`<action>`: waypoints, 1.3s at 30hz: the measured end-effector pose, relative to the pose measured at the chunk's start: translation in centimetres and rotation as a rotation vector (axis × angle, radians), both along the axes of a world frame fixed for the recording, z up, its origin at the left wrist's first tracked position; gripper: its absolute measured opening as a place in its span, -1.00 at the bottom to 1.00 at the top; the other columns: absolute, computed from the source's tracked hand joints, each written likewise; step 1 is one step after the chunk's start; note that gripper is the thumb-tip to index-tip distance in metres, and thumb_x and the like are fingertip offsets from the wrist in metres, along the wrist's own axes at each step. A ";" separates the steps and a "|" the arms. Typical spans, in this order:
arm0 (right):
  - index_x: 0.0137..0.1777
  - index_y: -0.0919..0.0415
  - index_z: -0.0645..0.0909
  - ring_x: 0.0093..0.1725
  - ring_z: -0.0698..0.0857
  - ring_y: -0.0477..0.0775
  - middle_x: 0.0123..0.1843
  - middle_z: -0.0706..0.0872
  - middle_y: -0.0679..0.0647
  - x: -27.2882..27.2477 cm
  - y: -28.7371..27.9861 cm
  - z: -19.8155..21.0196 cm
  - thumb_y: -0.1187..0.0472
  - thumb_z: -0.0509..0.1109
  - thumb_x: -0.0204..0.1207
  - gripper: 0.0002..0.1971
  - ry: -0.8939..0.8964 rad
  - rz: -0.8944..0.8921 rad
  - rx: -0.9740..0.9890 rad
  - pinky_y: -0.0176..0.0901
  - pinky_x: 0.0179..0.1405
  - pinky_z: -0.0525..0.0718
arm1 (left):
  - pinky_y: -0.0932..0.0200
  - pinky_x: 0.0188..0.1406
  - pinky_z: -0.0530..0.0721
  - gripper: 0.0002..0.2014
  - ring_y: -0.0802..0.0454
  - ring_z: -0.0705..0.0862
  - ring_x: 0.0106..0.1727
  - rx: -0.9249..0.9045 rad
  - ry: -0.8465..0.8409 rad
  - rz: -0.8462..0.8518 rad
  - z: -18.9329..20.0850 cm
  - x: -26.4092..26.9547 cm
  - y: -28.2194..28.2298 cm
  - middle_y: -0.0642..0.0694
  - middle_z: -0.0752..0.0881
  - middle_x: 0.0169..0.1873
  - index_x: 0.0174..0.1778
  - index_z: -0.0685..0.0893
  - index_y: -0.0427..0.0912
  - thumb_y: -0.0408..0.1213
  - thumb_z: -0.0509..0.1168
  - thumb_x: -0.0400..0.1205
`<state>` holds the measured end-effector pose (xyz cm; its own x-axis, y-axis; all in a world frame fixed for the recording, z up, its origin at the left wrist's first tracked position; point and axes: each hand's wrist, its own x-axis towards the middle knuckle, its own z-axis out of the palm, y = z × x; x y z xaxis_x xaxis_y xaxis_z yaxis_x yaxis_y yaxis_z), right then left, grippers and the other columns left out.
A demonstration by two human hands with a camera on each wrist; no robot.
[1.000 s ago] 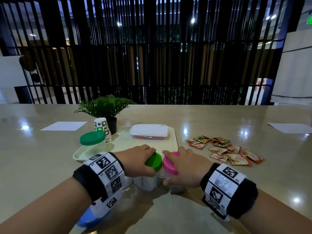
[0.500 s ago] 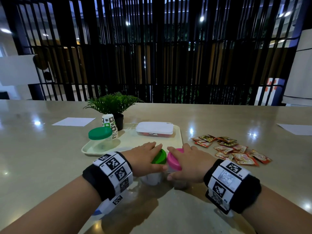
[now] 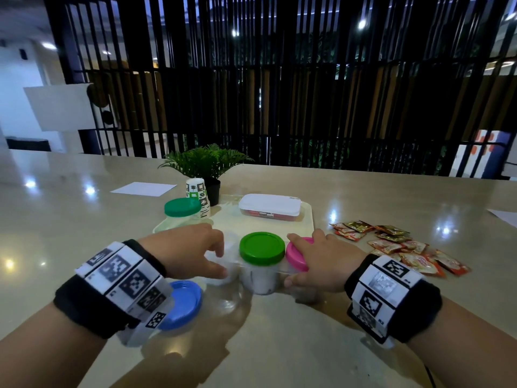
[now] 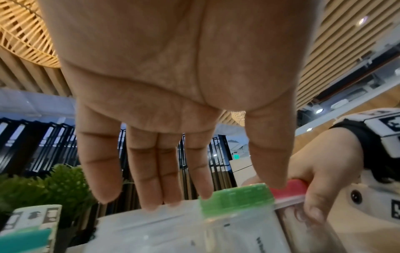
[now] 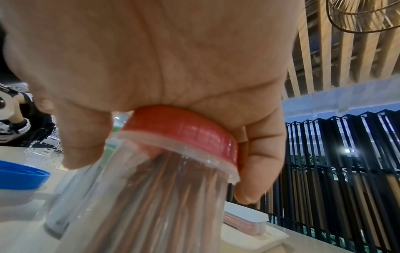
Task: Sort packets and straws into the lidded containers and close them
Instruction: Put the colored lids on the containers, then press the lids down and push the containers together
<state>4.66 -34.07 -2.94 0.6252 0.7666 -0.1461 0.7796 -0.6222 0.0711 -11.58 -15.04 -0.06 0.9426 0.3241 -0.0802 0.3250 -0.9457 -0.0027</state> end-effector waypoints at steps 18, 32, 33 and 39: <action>0.66 -0.17 -0.18 0.48 0.35 0.25 0.57 0.21 0.15 0.0 -0.1 -0.3 -0.49 0.22 0.38 -0.03 -0.009 0.017 0.015 0.08 0.38 0.49 | 0.08 0.17 0.61 -0.16 0.02 0.60 0.24 0.052 0.340 0.116 -3.5 -2.3 1.1 0.07 0.57 0.31 0.53 0.34 0.18 0.34 0.45 0.35; 0.65 -0.26 -0.22 0.49 0.31 0.19 0.55 0.19 0.12 -0.2 0.2 -0.2 -0.48 0.26 0.36 -0.02 0.043 -0.043 0.035 0.08 0.42 0.47 | 0.20 0.03 0.71 -0.46 0.22 0.68 -0.02 -0.484 0.102 -0.154 0.2 -1.8 3.3 0.12 0.52 0.19 0.22 0.38 0.37 0.06 0.53 0.45; 0.65 -0.26 -0.21 0.48 0.32 0.18 0.54 0.20 0.12 -0.3 0.2 -0.2 -0.48 0.27 0.36 -0.02 0.046 -0.048 0.039 0.08 0.42 0.47 | 0.27 -0.08 0.69 -0.45 0.27 0.68 -0.16 -0.529 0.011 -0.182 0.7 -1.5 3.6 0.09 0.55 0.13 0.20 0.36 0.30 -0.01 0.56 0.44; 0.64 -0.28 -0.20 0.47 0.32 0.20 0.53 0.19 0.08 -0.4 0.3 -0.1 -0.48 0.28 0.34 -0.01 0.070 -0.071 0.044 0.09 0.41 0.46 | 0.30 -0.26 0.61 -0.35 0.36 0.58 -0.36 -0.690 -0.438 -0.218 1.2 1.3 5.1 0.05 0.62 -0.27 0.10 0.34 0.02 -0.08 0.66 0.30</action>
